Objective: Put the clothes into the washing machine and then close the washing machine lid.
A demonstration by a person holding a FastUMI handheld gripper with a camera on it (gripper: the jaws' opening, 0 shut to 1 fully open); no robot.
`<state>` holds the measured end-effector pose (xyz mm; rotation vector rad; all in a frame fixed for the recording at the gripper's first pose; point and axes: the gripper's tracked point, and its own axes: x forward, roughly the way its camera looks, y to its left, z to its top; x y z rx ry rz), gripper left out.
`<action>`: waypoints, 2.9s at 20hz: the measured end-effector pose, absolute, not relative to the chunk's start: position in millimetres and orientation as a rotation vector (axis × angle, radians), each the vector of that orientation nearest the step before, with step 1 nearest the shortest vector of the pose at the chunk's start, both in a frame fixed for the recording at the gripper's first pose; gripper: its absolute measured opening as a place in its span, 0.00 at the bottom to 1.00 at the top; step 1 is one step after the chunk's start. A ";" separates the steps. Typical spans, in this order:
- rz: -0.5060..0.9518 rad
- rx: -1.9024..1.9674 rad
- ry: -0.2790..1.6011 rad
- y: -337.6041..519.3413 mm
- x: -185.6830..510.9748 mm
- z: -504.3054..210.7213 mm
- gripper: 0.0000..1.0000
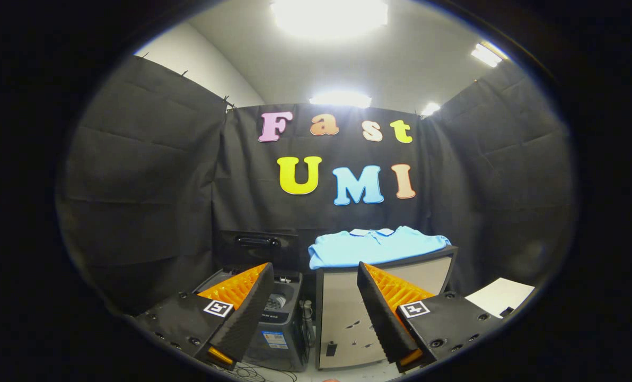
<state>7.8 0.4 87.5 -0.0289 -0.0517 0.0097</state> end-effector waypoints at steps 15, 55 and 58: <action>-0.009 -0.029 -0.019 -66.1 139.4 150.8 0.98; 0.144 -0.039 0.751 -158.4 387.2 23.0 0.98; 0.168 -0.018 0.736 -155.0 387.8 24.1 0.64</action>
